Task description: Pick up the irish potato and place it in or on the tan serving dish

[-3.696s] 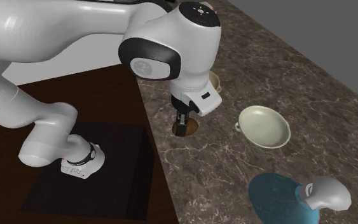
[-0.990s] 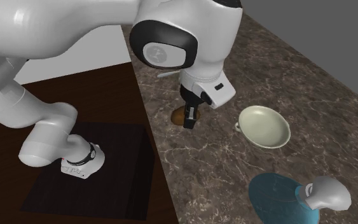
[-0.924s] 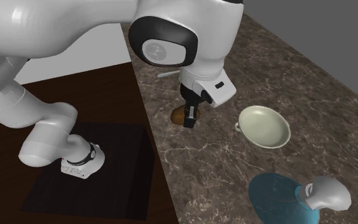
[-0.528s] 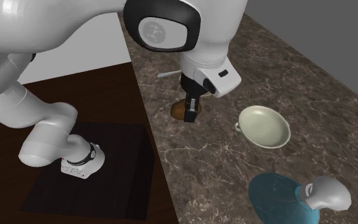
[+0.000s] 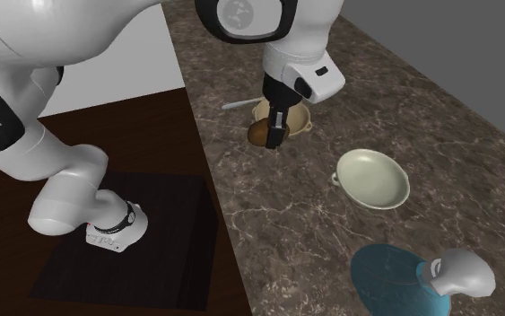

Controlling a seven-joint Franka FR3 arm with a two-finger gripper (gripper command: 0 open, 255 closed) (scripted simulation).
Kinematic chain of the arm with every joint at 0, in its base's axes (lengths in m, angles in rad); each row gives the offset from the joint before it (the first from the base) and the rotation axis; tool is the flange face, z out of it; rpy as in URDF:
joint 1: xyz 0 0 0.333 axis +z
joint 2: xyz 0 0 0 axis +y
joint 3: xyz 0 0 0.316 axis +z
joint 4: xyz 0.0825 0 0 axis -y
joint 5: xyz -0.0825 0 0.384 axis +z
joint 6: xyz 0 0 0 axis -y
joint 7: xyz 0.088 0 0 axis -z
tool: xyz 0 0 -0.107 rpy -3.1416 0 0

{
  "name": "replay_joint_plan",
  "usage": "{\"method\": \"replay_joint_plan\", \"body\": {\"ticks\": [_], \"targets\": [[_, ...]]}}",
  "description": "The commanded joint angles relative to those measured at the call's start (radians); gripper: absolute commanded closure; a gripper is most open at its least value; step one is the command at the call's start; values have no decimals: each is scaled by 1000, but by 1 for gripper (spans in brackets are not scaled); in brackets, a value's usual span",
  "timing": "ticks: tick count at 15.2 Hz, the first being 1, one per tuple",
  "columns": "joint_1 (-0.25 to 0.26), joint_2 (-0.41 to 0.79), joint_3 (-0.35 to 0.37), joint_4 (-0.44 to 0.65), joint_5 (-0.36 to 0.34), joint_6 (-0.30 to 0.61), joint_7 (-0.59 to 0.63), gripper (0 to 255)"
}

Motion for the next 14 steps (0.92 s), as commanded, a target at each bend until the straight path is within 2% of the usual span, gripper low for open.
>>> {"method": "replay_joint_plan", "body": {"ticks": [1,8,11,12,14], "targets": [[23,40,22,58,0,-14,47,255],[122,210,91,284,-20,-61,211,255],[176,315,113,435,-39,-104,278,255],[207,381,122,535,-53,-137,311,255],[202,351,120,459,-47,-91,307,255]]}}
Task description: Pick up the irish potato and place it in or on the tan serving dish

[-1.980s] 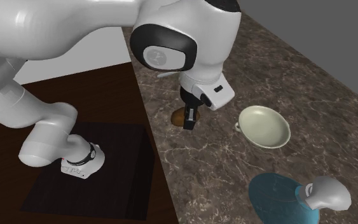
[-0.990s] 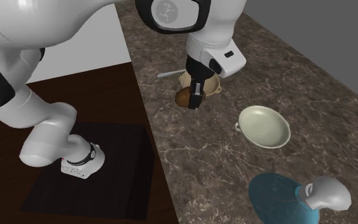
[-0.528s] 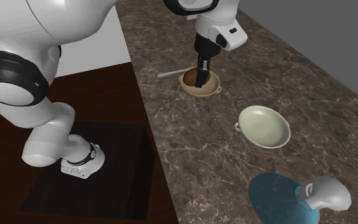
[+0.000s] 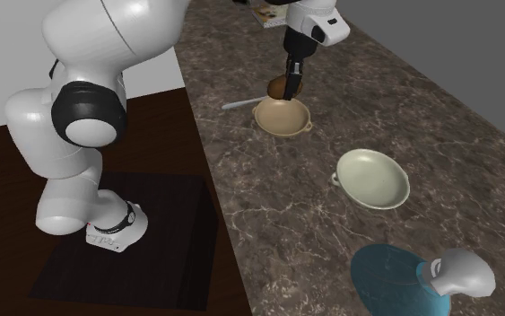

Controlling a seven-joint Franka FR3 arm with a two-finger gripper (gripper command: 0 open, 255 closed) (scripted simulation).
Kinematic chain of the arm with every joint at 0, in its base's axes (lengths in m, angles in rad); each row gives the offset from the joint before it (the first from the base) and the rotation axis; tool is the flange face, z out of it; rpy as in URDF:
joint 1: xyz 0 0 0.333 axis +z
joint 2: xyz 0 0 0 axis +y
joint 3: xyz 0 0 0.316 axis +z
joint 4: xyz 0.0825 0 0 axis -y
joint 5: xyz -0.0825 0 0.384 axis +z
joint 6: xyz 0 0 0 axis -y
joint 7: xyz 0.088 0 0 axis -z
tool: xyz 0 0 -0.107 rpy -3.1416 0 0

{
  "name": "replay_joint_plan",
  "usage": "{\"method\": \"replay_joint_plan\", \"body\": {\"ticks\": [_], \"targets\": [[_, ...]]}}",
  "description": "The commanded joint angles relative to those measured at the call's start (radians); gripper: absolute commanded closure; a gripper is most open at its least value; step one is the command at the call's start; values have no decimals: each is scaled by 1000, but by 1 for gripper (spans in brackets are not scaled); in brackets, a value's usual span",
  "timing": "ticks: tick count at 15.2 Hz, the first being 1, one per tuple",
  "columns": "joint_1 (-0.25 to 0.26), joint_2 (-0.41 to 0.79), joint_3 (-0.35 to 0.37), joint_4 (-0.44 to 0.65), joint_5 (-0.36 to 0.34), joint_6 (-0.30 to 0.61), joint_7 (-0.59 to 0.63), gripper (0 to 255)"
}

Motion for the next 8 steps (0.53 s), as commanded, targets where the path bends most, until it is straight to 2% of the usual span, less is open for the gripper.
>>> {"method": "replay_joint_plan", "body": {"ticks": [1,8], "targets": [[1,-6,1,-31,1,25,3,255],[-12,-67,-1,-221,12,154,-9,255]]}}
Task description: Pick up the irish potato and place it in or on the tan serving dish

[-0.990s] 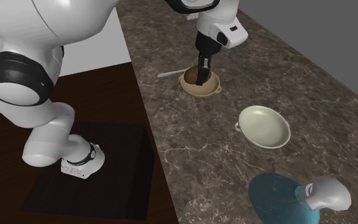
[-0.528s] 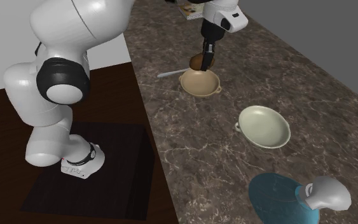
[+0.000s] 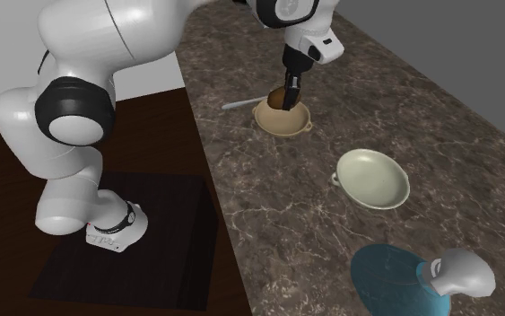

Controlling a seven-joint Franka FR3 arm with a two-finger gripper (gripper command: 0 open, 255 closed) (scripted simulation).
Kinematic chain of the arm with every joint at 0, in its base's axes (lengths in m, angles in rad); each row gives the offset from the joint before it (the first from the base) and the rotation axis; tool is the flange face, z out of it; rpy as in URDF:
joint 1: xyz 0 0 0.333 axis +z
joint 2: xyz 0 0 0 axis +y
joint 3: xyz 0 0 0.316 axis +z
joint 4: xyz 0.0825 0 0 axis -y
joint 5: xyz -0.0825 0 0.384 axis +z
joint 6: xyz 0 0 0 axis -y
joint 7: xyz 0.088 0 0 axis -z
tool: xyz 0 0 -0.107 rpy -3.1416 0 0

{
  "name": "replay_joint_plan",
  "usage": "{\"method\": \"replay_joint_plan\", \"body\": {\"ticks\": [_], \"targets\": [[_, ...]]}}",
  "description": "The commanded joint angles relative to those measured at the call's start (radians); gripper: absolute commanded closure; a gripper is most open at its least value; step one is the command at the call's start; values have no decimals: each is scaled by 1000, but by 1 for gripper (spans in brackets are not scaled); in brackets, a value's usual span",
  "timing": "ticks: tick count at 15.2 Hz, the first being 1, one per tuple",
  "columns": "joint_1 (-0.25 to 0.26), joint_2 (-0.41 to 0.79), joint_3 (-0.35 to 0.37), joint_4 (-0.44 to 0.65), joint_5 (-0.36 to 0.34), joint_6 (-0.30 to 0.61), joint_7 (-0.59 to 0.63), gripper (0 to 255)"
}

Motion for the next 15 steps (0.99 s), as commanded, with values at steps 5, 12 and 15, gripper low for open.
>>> {"method": "replay_joint_plan", "body": {"ticks": [5,12,15], "targets": [[-6,-31,-1,-111,5,81,-7,255],[-6,-31,-1,-111,5,81,-7,0],[-6,-31,-1,-111,5,81,-7,0]]}}
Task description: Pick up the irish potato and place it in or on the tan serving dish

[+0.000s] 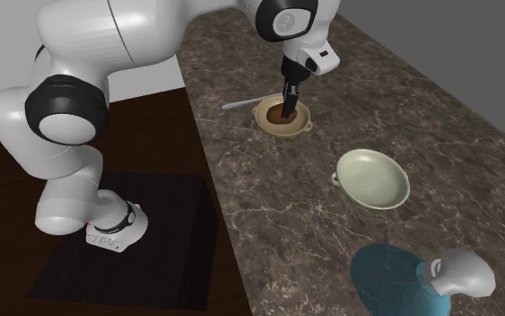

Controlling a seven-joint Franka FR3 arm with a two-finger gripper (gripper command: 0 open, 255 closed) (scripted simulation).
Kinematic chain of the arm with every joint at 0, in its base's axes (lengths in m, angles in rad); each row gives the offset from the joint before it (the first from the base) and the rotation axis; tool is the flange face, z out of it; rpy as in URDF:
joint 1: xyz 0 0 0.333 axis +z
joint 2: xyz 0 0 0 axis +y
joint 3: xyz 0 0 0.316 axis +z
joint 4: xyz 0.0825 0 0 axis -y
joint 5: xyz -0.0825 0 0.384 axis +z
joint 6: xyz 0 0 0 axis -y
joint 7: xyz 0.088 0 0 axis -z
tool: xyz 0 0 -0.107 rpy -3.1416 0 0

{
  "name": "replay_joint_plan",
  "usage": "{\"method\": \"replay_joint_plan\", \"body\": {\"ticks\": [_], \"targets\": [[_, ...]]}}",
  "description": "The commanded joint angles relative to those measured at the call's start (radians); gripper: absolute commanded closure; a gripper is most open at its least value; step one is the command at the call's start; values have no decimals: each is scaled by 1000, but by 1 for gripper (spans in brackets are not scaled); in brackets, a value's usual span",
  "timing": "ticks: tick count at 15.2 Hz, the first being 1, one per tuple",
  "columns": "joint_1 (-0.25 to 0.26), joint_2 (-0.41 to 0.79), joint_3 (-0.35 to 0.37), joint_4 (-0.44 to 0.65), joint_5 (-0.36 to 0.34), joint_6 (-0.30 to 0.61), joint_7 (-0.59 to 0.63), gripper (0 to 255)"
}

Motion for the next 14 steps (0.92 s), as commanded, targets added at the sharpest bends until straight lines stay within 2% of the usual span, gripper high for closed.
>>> {"method": "replay_joint_plan", "body": {"ticks": [1,2,6,14], "targets": [[0,0,0,0,0,0,0,0],[0,0,0,0,0,0,0,0],[12,84,0,256,-14,-173,10,0],[12,85,0,257,-14,-173,10,0]]}}
